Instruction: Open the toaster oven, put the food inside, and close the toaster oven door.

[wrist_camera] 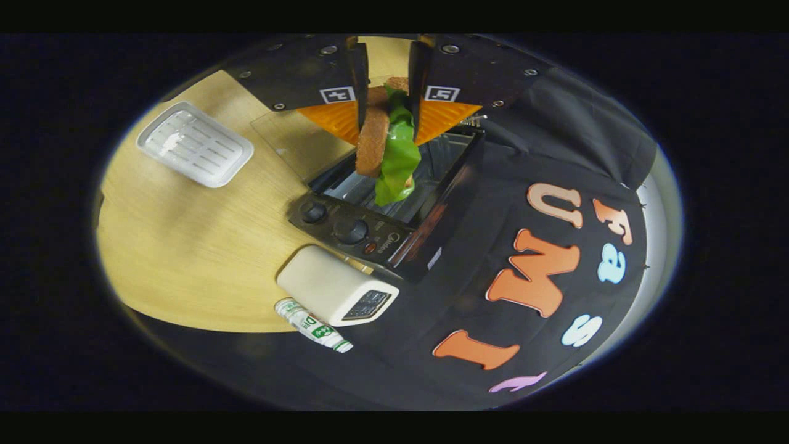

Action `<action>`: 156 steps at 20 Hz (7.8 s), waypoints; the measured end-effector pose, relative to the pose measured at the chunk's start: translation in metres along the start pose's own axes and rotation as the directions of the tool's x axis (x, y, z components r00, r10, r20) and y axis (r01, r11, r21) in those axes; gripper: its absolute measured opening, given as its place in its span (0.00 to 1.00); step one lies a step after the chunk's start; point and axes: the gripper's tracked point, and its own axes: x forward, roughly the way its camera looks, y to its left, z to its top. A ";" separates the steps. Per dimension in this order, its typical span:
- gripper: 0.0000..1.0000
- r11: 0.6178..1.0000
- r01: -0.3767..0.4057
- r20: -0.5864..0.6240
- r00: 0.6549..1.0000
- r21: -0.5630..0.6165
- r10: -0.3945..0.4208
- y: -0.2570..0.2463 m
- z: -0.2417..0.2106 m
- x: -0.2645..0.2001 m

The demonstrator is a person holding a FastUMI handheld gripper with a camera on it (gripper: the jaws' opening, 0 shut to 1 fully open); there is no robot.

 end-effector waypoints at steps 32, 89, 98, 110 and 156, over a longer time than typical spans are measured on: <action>0.46 0.949 0.005 0.381 0.915 0.314 -0.131 0.024 -0.014 0.153; 0.99 0.512 0.412 0.188 0.882 -0.754 -0.433 -0.106 -0.139 -0.028; 1.00 0.499 0.366 0.137 0.889 -0.785 -0.436 -0.116 -0.142 0.001; 0.99 0.562 0.366 0.209 0.923 -0.742 -0.324 -0.043 -0.096 0.008; 1.00 0.533 0.353 0.437 0.899 -0.769 0.035 0.226 0.054 -0.075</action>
